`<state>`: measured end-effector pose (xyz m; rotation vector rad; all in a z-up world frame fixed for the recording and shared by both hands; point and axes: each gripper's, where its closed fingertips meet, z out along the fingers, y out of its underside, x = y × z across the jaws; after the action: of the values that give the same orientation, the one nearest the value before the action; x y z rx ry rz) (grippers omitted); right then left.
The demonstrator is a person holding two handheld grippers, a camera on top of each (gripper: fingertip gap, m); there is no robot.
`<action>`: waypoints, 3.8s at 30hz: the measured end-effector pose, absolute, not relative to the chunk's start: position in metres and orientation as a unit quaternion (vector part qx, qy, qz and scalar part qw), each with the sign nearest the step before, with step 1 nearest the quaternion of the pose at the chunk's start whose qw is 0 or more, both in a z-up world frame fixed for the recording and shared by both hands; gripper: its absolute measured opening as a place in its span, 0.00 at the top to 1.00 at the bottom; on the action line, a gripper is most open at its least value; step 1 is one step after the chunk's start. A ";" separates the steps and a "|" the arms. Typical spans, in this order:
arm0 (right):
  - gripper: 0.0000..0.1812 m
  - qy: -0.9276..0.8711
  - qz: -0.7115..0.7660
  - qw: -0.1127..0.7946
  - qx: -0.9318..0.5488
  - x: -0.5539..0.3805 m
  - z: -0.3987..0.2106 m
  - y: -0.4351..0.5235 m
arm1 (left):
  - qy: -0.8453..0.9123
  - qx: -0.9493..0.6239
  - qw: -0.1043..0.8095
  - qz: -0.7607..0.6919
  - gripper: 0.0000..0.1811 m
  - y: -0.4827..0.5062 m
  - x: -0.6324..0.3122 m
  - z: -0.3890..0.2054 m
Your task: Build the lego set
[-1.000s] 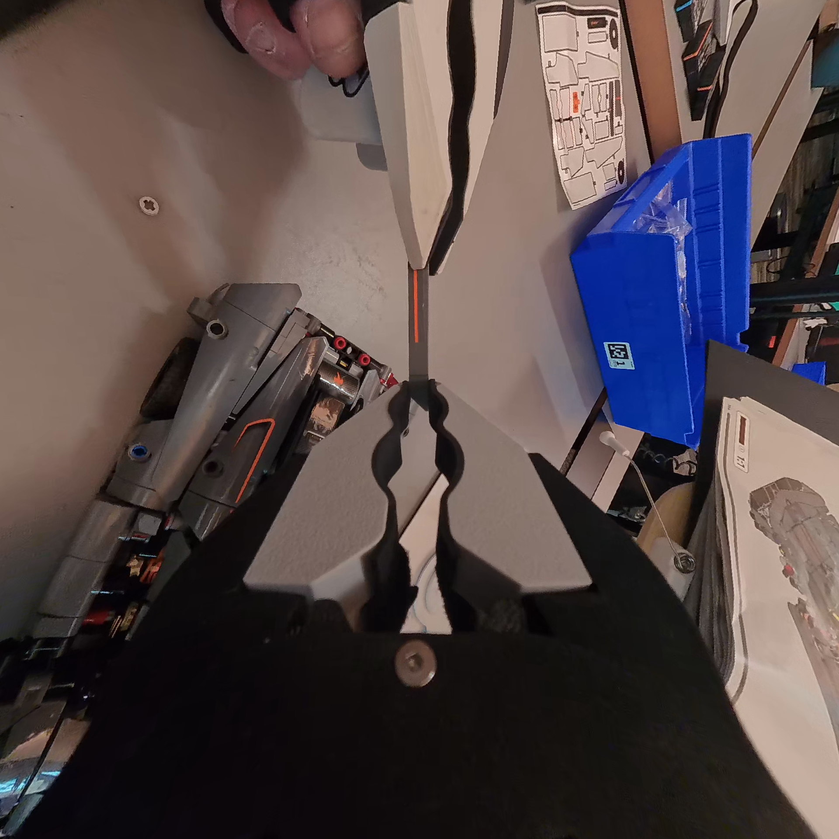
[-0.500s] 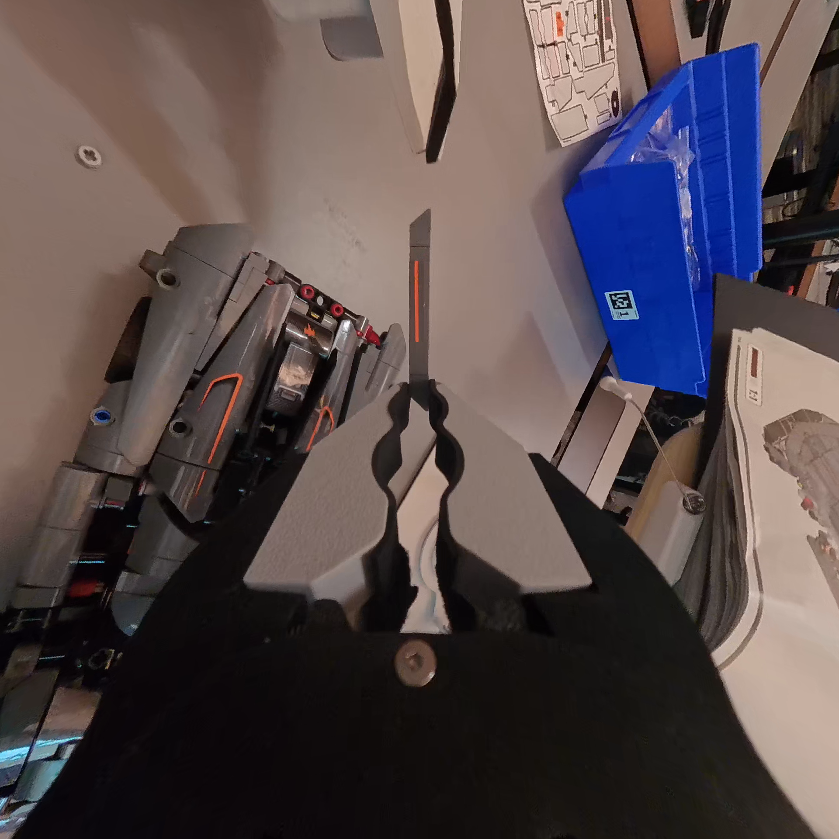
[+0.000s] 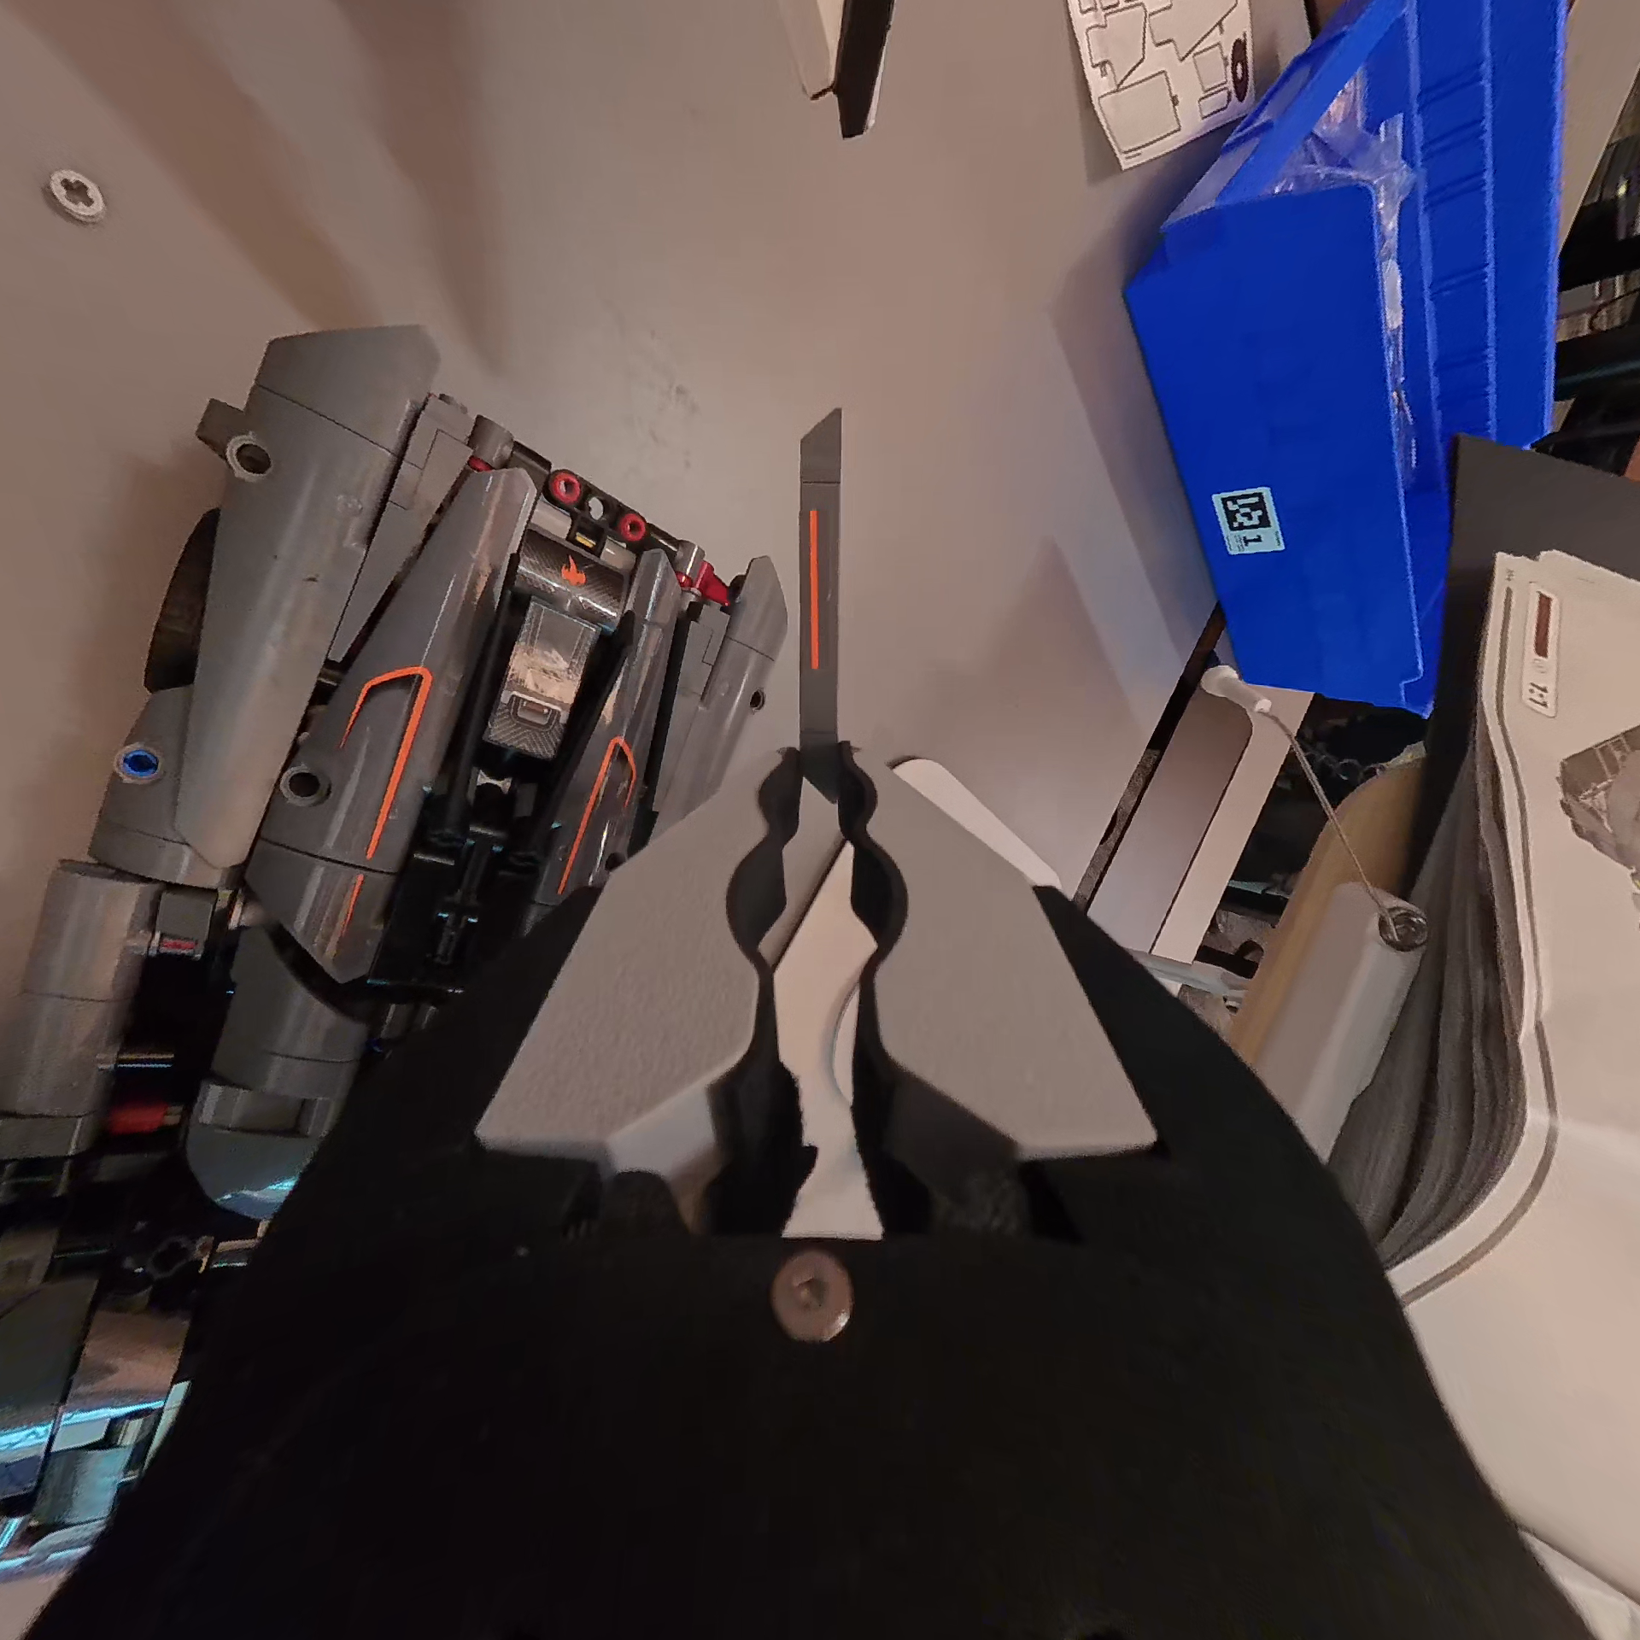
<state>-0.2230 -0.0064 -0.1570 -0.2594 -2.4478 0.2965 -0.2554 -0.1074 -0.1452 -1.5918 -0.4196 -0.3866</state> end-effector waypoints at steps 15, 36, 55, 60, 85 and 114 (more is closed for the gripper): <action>0.97 -0.933 0.107 0.330 -0.101 -0.221 -0.153 -0.003 | -0.170 -0.729 0.634 -0.196 0.90 -0.098 -0.243 -0.158; 0.97 -0.923 0.109 0.355 -0.102 -0.213 -0.130 0.004 | -0.109 -0.817 0.543 -0.160 0.88 -0.066 -0.214 -0.191; 0.97 -0.919 0.113 0.365 -0.099 -0.209 -0.120 0.003 | -0.112 -0.824 0.524 -0.183 0.92 -0.059 -0.204 -0.199; 0.97 -0.918 0.113 0.367 -0.101 -0.208 -0.118 0.005 | -0.115 -0.823 0.525 -0.185 0.92 -0.059 -0.204 -0.198; 0.97 -0.917 0.110 0.368 -0.108 -0.207 -0.116 0.011 | -0.112 -0.765 0.589 -0.237 0.92 -0.060 -0.197 -0.165; 0.97 -0.913 0.113 0.377 -0.108 -0.202 -0.107 0.013 | -0.153 -0.726 0.619 -0.257 0.94 -0.070 -0.218 -0.160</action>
<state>-0.2017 0.0126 -0.1065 -0.2756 -2.3348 0.2898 -0.2178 -0.0702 -0.1601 -1.6710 -0.3525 -0.5901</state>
